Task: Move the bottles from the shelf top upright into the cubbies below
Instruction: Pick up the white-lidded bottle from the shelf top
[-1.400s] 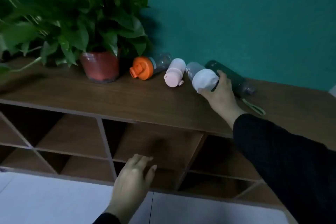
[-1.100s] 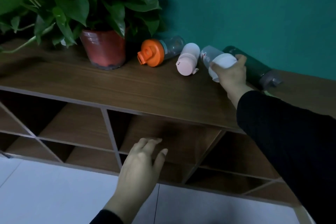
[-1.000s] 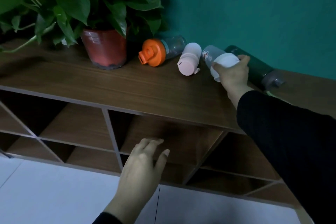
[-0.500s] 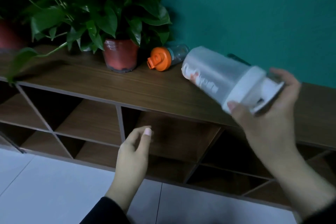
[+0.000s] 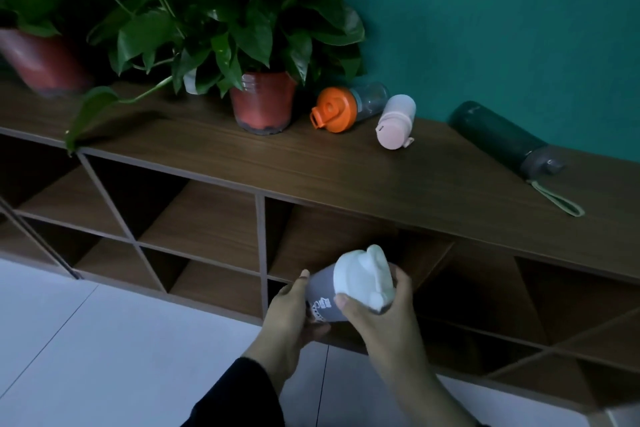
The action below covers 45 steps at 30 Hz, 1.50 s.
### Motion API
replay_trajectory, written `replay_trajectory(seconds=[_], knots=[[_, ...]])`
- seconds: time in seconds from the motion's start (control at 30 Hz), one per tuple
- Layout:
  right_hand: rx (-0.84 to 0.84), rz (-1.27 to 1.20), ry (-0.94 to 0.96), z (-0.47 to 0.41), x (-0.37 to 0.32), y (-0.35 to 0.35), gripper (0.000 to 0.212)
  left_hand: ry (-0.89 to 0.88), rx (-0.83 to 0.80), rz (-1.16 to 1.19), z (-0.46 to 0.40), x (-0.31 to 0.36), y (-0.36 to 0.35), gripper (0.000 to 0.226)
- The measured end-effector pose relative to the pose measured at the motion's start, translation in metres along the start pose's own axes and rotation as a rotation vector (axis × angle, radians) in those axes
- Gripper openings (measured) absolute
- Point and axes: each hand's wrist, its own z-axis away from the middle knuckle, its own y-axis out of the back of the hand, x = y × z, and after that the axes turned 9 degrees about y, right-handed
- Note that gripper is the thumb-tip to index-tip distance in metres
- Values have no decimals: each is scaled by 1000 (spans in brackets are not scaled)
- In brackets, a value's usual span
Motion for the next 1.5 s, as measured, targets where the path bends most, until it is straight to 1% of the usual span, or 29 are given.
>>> replay_trajectory(seconds=[0.1, 0.2, 0.23, 0.33, 0.43, 0.6, 0.7, 0.8, 0.83, 0.93, 1.03, 1.2, 1.27, 1.3, 1.4, 1.5], knots=[[52, 73, 5, -31, 25, -25, 86, -35, 88, -34, -22, 7, -2, 50], [15, 195, 35, -68, 43, -40, 94, -141, 167, -297, -39, 15, -4, 56], [-2, 244, 62, -79, 48, -44, 96, -182, 175, -341, -45, 16, -4, 55], [-29, 353, 139, -107, 56, -60, 97, -295, 142, -376, -54, 22, -4, 47], [-30, 416, 195, -128, 60, -76, 100, -375, 118, -413, -62, 30, -4, 48], [-79, 459, 204, -151, 70, -93, 102, -349, 75, -438, -68, 43, 0, 52], [-110, 480, 201, -153, 78, -97, 97, -343, 60, -440, -73, 47, 0, 52], [-170, 504, 271, -151, 82, -96, 90, -345, 69, -457, -80, 47, 3, 41], [-183, 501, 291, -151, 83, -95, 89, -350, 68, -465, -83, 48, 5, 44], [-174, 537, 337, -154, 86, -96, 91, -372, 59, -463, -88, 51, 5, 47], [-167, 566, 328, -159, 86, -97, 92, -385, 50, -456, -91, 52, 2, 50], [-202, 605, 308, -163, 87, -96, 85, -355, 125, -425, -92, 52, -9, 63], [-175, 597, 337, -159, 88, -91, 83, -353, 149, -416, -83, 54, -15, 64], [-155, 602, 366, -154, 85, -87, 79, -343, 162, -386, -75, 57, -16, 64], [-120, 593, 482, -130, 78, -67, 56, -326, 225, -333, -61, 57, -16, 61], [-119, 540, 630, -99, 66, -44, 30, -376, 263, -410, -44, 56, -14, 45]])
